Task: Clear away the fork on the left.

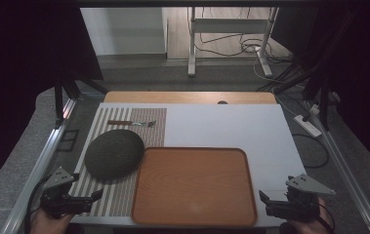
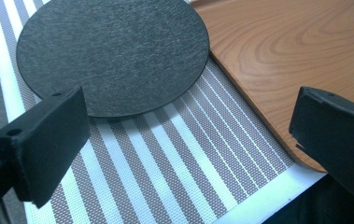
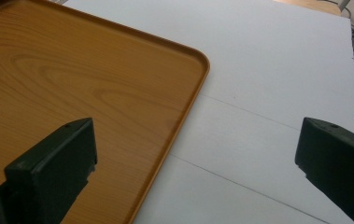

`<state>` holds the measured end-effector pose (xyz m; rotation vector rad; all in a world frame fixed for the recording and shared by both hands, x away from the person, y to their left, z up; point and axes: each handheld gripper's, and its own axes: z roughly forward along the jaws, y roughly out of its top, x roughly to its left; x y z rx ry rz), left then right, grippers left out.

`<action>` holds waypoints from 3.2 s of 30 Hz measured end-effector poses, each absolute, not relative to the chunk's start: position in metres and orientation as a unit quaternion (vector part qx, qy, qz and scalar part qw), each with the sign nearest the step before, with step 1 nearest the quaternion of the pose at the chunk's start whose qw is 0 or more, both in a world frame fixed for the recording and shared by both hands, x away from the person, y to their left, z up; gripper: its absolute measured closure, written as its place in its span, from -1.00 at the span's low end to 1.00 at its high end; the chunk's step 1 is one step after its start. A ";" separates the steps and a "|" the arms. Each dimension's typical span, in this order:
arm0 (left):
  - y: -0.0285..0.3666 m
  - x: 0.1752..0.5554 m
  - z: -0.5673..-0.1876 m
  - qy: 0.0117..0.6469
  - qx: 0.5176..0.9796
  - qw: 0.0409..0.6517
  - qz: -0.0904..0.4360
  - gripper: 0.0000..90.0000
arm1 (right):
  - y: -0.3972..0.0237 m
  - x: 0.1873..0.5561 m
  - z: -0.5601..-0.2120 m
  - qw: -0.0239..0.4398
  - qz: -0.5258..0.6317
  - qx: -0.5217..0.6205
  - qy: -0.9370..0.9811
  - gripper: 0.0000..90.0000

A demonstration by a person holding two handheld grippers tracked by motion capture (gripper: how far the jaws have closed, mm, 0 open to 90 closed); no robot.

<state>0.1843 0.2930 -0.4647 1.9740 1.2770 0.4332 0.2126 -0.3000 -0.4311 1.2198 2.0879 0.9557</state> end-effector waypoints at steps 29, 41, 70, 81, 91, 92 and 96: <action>0.292 0.194 -0.464 0.492 0.771 0.380 0.135 -1.00 | -0.297 0.213 -0.432 0.276 0.342 0.450 0.777 -1.00; 0.284 0.209 -0.467 0.480 0.790 0.354 0.143 -1.00 | -0.297 0.213 -0.432 0.275 0.341 0.450 0.778 -1.00; 0.279 0.265 -0.477 0.487 0.792 0.354 0.097 -1.00 | -0.295 0.213 -0.433 0.274 0.335 0.445 0.784 -1.00; 0.273 0.295 -0.479 0.474 0.800 0.353 0.106 -1.00 | -0.295 0.214 -0.433 0.274 0.332 0.445 0.786 -1.00; 0.265 0.327 -0.482 0.471 0.807 0.338 0.112 -1.00 | -0.295 0.214 -0.433 0.273 0.331 0.445 0.786 -1.00; 0.265 0.327 -0.482 0.471 0.807 0.338 0.112 -1.00 | -0.295 0.214 -0.433 0.273 0.331 0.445 0.786 -1.00; 0.264 0.338 -0.482 0.474 0.805 0.338 0.115 -1.00 | -0.295 0.214 -0.433 0.273 0.330 0.446 0.786 -1.00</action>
